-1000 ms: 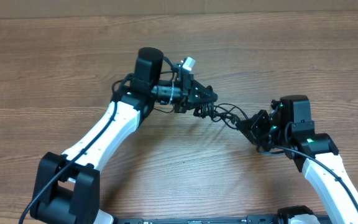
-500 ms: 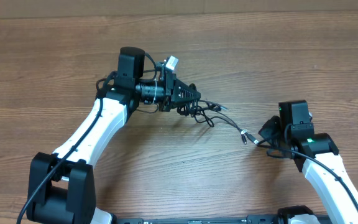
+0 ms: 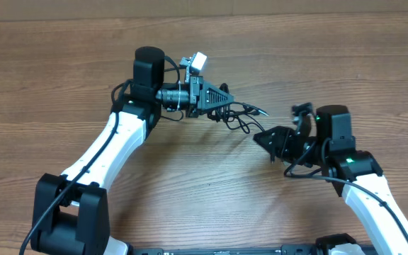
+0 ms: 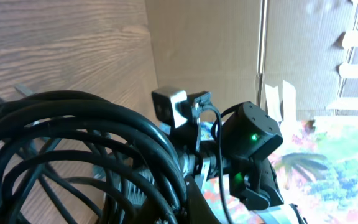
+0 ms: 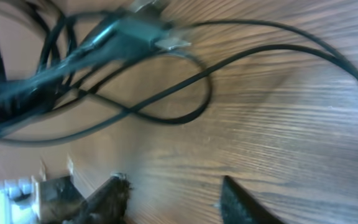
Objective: Untangle cables
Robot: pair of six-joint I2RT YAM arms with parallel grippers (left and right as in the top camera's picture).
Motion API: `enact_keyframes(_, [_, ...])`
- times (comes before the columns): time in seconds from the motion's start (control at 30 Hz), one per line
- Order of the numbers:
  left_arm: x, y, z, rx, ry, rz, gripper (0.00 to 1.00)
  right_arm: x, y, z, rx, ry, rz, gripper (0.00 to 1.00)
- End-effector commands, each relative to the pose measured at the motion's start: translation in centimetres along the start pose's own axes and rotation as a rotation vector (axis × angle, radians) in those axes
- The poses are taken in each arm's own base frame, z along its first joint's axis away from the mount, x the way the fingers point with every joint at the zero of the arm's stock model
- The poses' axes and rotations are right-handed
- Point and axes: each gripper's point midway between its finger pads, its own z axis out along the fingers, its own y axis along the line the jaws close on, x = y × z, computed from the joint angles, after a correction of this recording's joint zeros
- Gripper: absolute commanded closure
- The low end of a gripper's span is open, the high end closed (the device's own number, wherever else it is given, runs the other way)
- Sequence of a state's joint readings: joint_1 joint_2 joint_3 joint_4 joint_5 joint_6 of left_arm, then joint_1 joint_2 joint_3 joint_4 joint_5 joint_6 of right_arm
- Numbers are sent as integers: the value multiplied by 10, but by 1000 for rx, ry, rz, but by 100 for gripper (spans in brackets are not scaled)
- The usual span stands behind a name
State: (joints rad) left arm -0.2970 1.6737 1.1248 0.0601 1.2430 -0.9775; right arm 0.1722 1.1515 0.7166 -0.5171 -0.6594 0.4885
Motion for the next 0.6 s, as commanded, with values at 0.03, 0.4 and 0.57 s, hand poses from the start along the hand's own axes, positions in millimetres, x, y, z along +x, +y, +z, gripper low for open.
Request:
enact_keyframes(0.03, [12,-19,8,37,49,110,96,3,2,7,47,1,-197,48])
enact_keyframes(0.4, [38,154,-60,-936,8,191,79,3,-70,-10,456,-42,-136,36])
enact_keyframes(0.57, [41,153,-71,-994,23,223,37,-1,-70,-10,461,-62,-135,33])
